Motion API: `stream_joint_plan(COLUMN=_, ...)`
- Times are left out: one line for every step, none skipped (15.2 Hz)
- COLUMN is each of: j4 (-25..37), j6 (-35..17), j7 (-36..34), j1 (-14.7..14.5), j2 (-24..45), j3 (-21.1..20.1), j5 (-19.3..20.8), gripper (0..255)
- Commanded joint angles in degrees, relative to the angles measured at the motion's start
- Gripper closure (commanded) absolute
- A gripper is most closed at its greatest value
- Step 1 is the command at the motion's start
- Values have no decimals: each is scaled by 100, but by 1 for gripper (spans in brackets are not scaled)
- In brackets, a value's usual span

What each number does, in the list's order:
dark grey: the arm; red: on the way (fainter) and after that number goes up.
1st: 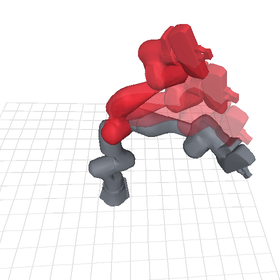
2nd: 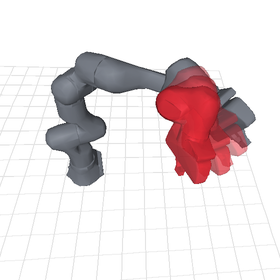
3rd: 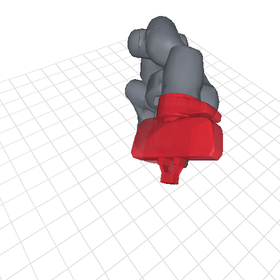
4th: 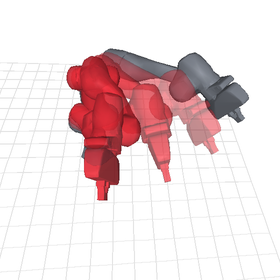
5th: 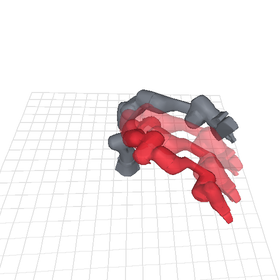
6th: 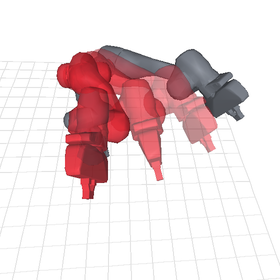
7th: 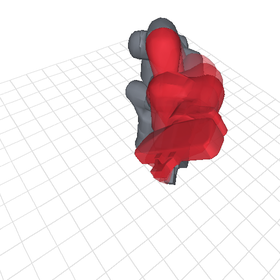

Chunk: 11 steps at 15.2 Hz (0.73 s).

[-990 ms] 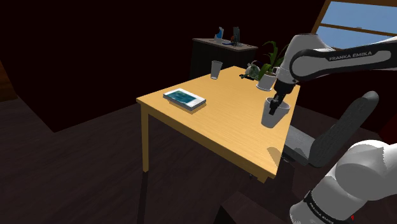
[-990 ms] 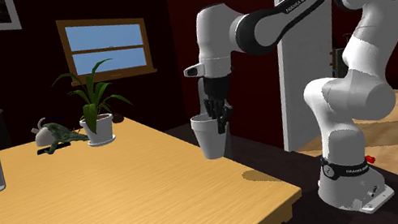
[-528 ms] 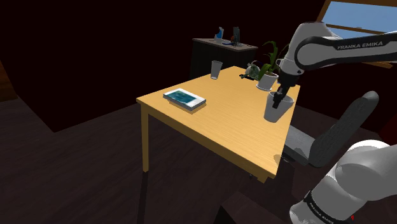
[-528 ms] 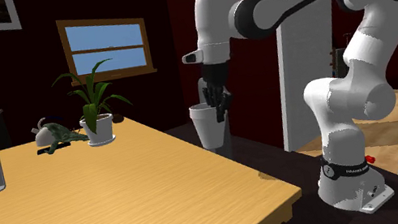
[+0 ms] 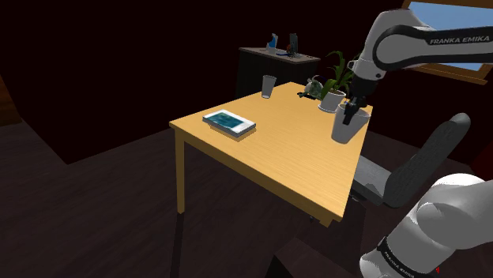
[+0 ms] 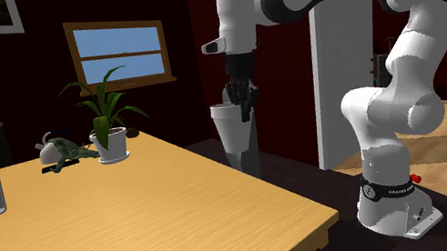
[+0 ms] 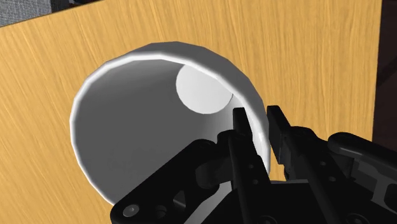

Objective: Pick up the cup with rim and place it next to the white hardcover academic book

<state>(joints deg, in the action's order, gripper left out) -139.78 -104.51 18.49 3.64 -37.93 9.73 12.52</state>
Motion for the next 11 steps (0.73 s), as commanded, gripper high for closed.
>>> stream_joint_plan(j4=171, j6=160, j7=12, j1=-11, j2=12, j3=-22, j5=-22, gripper=255)
stream_joint_plan(j4=250, j6=235, j7=21, j1=-13, j2=15, j3=-29, j5=-31, gripper=255)
stream_joint_plan(j4=329, j6=310, j7=30, j1=-16, j2=19, j3=-37, j5=-39, gripper=255)
stream_joint_plan(j4=409, j6=384, j7=39, j1=-19, j2=24, j3=-44, j5=-47, gripper=255)
stream_joint_plan(j4=490, j6=458, j7=48, j1=-22, j2=31, j3=-51, j5=-54, gripper=255)
stream_joint_plan(j4=572, j6=532, j7=56, j1=-24, j2=39, j3=-58, j5=-62, gripper=255)
stream_joint_plan(j4=655, j6=605, j7=65, j1=-27, j2=48, j3=-65, j5=-69, gripper=255)
stream_joint_plan(j4=668, j6=618, j7=67, j1=-27, j2=49, j3=-66, j5=-71, gripper=255)
stream_joint_plan(j4=759, j6=506, j7=18, j1=-62, j2=258, j3=-83, j5=-103, gripper=255)
stream_joint_plan(j4=856, j6=400, j7=-29, j1=-96, j2=467, j3=-99, j5=-134, gripper=255)
stream_joint_plan(j4=960, j6=299, j7=-73, j1=-128, j2=678, j3=-115, j5=-165, gripper=255)
